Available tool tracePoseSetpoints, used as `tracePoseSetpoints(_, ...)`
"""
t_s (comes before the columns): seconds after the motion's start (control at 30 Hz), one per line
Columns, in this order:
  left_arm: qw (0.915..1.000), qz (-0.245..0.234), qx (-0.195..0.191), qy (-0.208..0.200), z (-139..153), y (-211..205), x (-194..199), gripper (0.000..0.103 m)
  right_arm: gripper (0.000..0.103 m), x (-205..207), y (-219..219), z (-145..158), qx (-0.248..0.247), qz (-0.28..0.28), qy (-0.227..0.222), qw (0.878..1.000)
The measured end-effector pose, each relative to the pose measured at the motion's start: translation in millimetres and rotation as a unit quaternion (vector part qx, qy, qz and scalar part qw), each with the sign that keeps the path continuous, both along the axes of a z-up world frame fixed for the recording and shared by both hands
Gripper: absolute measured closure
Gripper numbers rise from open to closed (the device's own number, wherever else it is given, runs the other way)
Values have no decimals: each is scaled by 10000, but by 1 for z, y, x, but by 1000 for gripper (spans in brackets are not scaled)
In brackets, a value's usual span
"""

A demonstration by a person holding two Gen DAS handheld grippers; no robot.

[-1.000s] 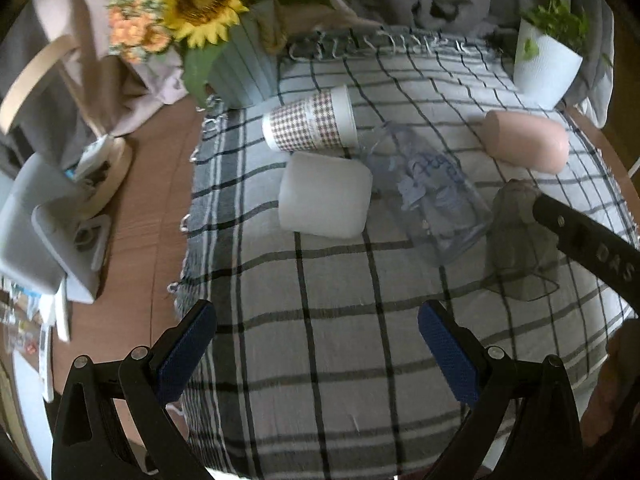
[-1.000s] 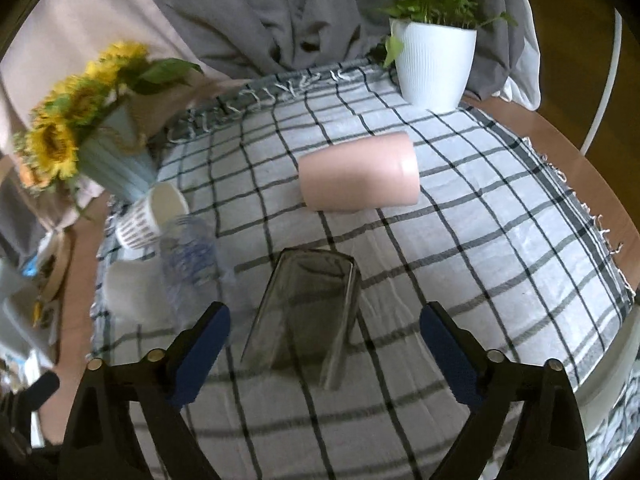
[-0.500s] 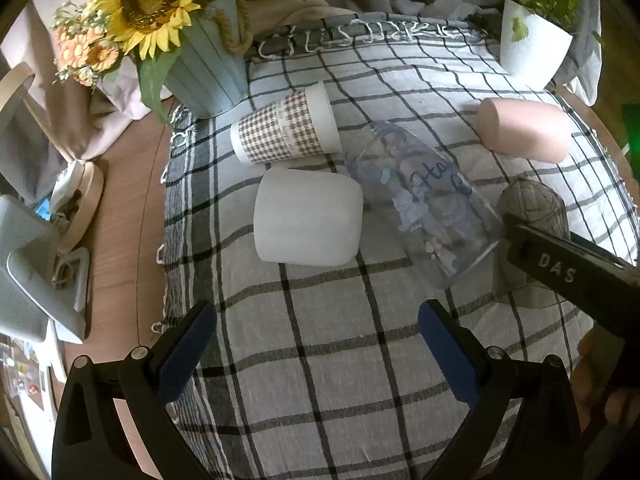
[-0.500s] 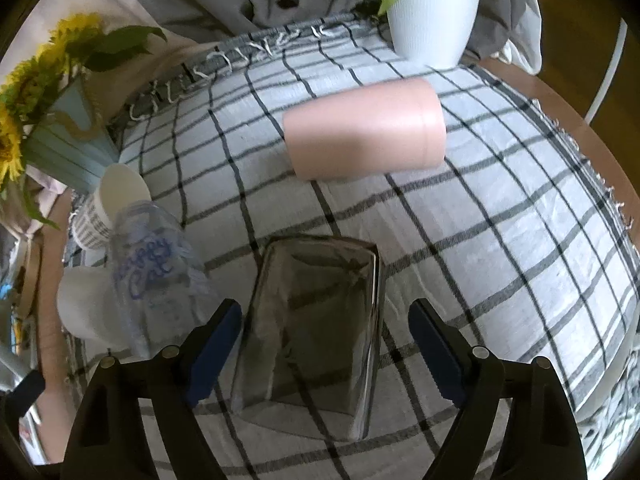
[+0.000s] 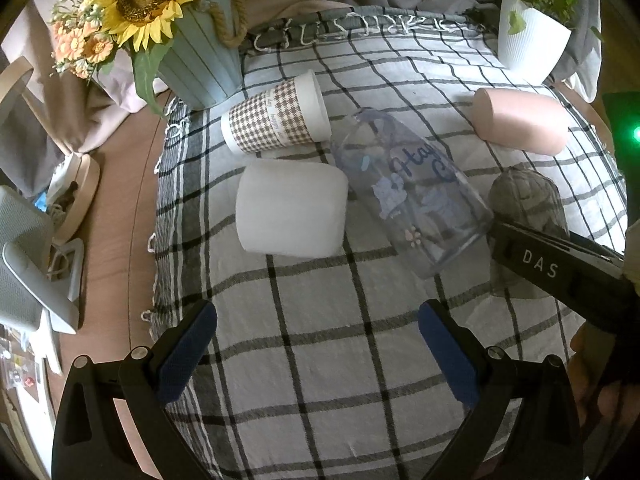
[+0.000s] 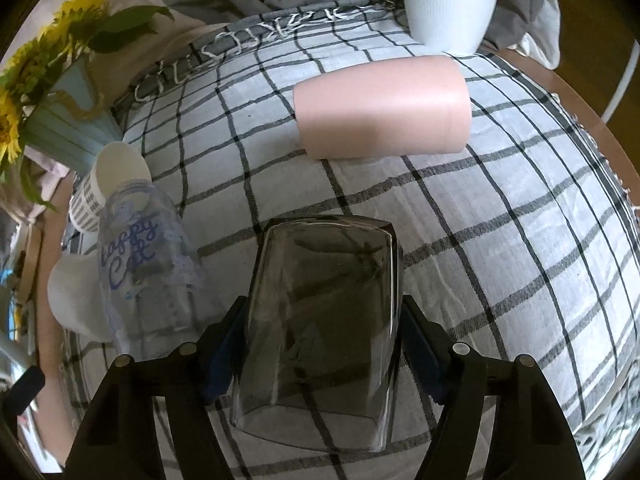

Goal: Flip cup upside down
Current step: 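Move the right gripper down to the clear glass cup and grasp it, then lift the clear glass cup with the right gripper and rotate it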

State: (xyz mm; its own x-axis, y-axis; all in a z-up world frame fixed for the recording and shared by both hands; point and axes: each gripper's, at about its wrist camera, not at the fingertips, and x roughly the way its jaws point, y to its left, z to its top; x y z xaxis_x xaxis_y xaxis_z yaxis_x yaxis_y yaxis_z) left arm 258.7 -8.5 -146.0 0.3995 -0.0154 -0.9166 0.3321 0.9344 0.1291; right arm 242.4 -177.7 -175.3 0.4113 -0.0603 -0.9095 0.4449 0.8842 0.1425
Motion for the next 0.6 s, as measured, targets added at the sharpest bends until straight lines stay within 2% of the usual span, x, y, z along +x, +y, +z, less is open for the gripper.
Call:
tracePoseSetpoints(0.13, 9999, 134, -50, 19, 1, -7, -7, 0, 33, -3, -5, 4, 26, 178, -22, 9998)
tracePoseSetpoints(0.43, 9958, 897, -113, 128, -1, -31, -29, 0, 34, -13, -33, 16, -3, 822, -66, 9966)
tracePoseSetpoints(0.6, 9931, 1160, -99, 114, 0, -46, -44, 0, 34, -19, -51, 21, -36, 1098, -154, 9938)
